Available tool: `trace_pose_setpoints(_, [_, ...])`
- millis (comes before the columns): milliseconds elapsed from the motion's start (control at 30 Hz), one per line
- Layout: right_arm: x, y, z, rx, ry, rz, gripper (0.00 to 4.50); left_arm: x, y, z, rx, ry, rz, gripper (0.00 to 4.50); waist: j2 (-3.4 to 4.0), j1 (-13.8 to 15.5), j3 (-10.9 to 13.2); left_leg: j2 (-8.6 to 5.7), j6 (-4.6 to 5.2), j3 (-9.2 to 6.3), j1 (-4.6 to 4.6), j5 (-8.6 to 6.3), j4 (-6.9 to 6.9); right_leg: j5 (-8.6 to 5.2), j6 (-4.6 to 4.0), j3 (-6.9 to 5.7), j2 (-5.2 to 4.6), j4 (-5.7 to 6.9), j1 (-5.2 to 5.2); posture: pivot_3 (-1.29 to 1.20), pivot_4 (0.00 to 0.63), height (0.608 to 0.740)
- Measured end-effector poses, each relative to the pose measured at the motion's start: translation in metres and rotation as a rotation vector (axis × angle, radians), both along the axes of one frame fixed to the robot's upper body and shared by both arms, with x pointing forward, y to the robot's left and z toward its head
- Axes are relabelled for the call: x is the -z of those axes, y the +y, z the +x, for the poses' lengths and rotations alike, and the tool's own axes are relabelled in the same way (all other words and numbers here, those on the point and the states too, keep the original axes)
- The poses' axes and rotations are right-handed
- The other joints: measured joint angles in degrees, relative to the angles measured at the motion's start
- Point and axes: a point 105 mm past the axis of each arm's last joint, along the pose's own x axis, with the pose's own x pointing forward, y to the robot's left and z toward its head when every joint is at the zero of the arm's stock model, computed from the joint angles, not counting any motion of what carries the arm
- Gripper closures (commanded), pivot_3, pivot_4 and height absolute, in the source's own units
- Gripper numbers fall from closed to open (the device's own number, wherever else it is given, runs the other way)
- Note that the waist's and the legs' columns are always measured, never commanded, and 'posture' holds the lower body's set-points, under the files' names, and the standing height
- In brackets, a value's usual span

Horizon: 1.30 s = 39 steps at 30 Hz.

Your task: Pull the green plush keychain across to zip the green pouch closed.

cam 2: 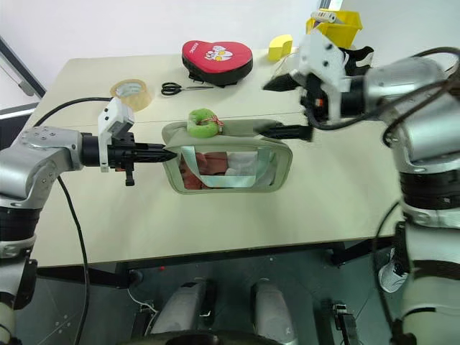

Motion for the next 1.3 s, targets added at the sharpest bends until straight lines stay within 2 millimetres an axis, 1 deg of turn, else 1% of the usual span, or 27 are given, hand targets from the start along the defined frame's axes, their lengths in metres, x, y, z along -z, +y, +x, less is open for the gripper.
trace_pose_setpoints(133, [0.022,0.023,0.015,0.018,0.008,-0.018,0.05,0.0,-0.001,0.0,0.004,0.0,-0.002,4.5,0.0,0.26,0.0,-0.05,0.02,0.0,-0.1,-0.01,0.01,0.0,0.01,-0.01,-0.04,-0.06,-0.04,0.0,0.15,0.74])
trace_pose_setpoints(233, [0.03,0.027,0.022,0.036,0.007,-0.032,0.05,0.0,-0.001,0.0,0.004,0.0,-0.002,4.5,0.0,0.26,0.0,-0.07,0.03,0.01,-0.13,-0.02,0.01,0.01,0.02,-0.02,-0.04,-0.07,-0.06,0.0,0.15,0.74])
trace_pose_setpoints(433, [0.03,0.031,0.019,0.002,-0.004,-0.034,0.05,0.0,-0.001,-0.001,0.003,-0.001,-0.001,4.5,0.0,0.1,0.0,-0.06,0.04,0.01,-0.11,-0.02,0.0,0.01,0.02,-0.04,-0.03,-0.03,-0.07,0.0,0.15,0.74])
trace_pose_setpoints(567, [0.03,0.044,0.015,-0.051,-0.013,-0.024,0.05,0.0,-0.001,0.0,-0.003,-0.004,-0.004,4.5,0.0,0.08,0.0,-0.06,0.04,0.01,-0.11,-0.02,0.02,0.02,0.03,-0.03,-0.03,-0.01,-0.07,0.0,0.15,0.74])
trace_pose_setpoints(700, [0.027,0.052,0.012,-0.085,-0.026,-0.025,0.05,0.0,-0.002,0.0,-0.003,-0.004,-0.005,4.5,0.0,0.1,0.0,-0.06,0.04,0.01,-0.11,-0.02,0.01,0.02,0.04,-0.04,-0.03,-0.02,-0.07,0.0,0.15,0.74])
trace_pose_setpoints(733, [0.027,0.054,0.011,-0.09,-0.026,-0.023,0.28,0.0,-0.002,0.0,-0.004,-0.005,-0.005,4.5,0.0,0.11,0.0,-0.06,0.04,0.01,-0.11,-0.02,0.01,0.02,0.04,-0.04,-0.03,-0.02,-0.07,0.0,0.15,0.74])
trace_pose_setpoints(800, [0.027,0.054,0.011,-0.091,-0.026,-0.026,0.9,0.0,-0.002,0.0,-0.004,-0.005,-0.005,4.5,0.0,0.12,0.0,-0.07,0.04,0.01,-0.11,-0.02,0.02,0.02,0.04,-0.04,-0.03,-0.02,-0.07,0.0,0.15,0.74])
trace_pose_setpoints(933, [0.029,0.054,0.012,-0.092,-0.032,-0.036,3.05,-0.001,-0.002,0.0,-0.004,-0.008,-0.005,4.5,0.0,0.07,0.0,-0.06,0.04,0.01,-0.11,-0.02,0.02,0.02,0.04,-0.04,-0.03,-0.01,-0.07,0.0,0.15,0.74])
trace_pose_setpoints(1033, [0.031,0.054,0.013,-0.092,-0.028,-0.046,4.47,-0.001,-0.002,0.0,-0.004,-0.01,-0.004,4.5,0.0,0.08,0.0,-0.06,0.04,0.01,-0.11,-0.02,0.01,0.02,0.04,-0.04,-0.03,-0.01,-0.08,0.0,0.15,0.74])
trace_pose_setpoints(1200, [0.031,0.053,0.014,-0.085,-0.031,-0.045,4.47,0.0,-0.002,0.0,-0.002,-0.015,-0.007,4.5,0.0,0.11,0.0,-0.06,0.04,0.01,-0.11,-0.02,0.01,0.02,0.04,-0.04,-0.03,-0.01,-0.07,0.0,0.15,0.74])
trace_pose_setpoints(1267, [0.025,0.046,0.017,-0.051,-0.038,-0.041,4.47,0.001,-0.003,0.0,-0.001,-0.017,-0.01,4.5,0.01,0.22,0.0,-0.07,0.04,0.0,-0.11,-0.02,0.02,0.02,0.04,-0.04,-0.04,-0.02,-0.07,0.0,0.15,0.74])
trace_pose_setpoints(1300, [0.017,0.04,0.019,-0.018,-0.052,-0.034,4.47,0.001,-0.003,0.0,-0.001,-0.016,-0.01,4.5,0.0,0.26,0.0,-0.07,0.04,0.01,-0.11,-0.02,0.03,0.02,0.03,-0.04,-0.04,-0.03,-0.07,0.0,0.15,0.74])
